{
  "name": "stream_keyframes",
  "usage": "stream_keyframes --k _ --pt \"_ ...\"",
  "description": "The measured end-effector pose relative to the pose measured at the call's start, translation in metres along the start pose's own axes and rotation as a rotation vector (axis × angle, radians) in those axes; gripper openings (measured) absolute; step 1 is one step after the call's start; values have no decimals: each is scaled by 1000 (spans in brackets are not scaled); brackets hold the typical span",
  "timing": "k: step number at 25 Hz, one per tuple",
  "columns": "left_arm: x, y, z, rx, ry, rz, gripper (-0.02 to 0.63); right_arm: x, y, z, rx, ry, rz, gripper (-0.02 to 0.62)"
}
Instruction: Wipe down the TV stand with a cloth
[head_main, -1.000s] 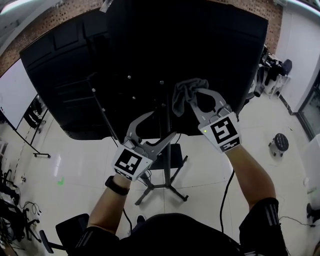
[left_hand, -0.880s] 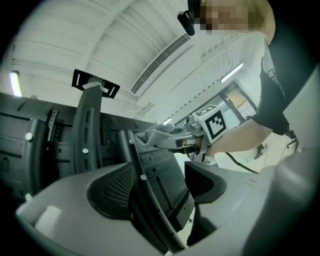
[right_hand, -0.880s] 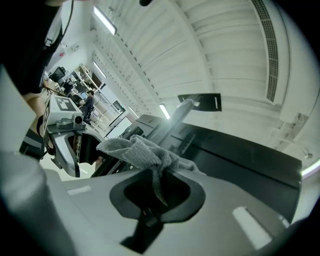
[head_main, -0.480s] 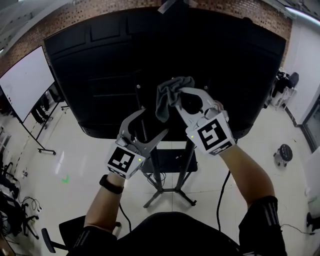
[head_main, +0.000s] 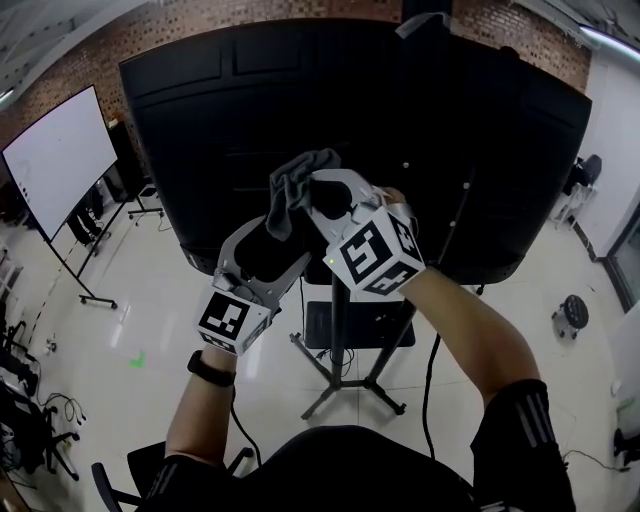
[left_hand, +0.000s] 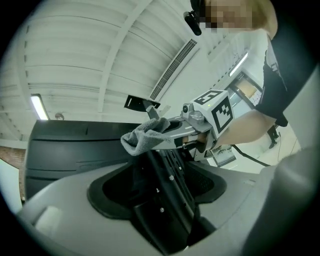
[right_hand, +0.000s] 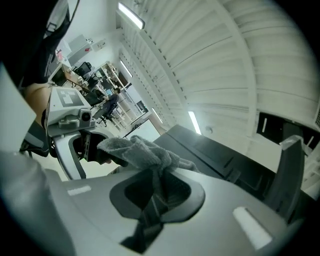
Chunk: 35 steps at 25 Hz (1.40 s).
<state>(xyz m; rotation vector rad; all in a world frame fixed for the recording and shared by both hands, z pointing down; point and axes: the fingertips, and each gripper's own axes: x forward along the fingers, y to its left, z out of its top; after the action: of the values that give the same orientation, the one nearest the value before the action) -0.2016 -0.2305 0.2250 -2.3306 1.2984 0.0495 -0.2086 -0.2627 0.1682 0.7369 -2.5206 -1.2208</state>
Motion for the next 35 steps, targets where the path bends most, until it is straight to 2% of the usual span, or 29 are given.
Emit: stream_keyframes --k 4,8,18,27,35 --pt "-18 26 -13 10 9 32 344 42 15 5 -89 44 12 31" --pt "-40 51 -22 -1 14 54 344 89 30 14 -203 137 28 31" --pt "-68 85 -40 -38 14 54 344 166 43 2 -346 345 63 31" --pt "-55 81 -47 -84 -2 -5 344 147 28 -31 -389 464 38 30" --pt "-30 64 -46 -94 -45 -71 344 113 7 -59 -556 649 -3 29"
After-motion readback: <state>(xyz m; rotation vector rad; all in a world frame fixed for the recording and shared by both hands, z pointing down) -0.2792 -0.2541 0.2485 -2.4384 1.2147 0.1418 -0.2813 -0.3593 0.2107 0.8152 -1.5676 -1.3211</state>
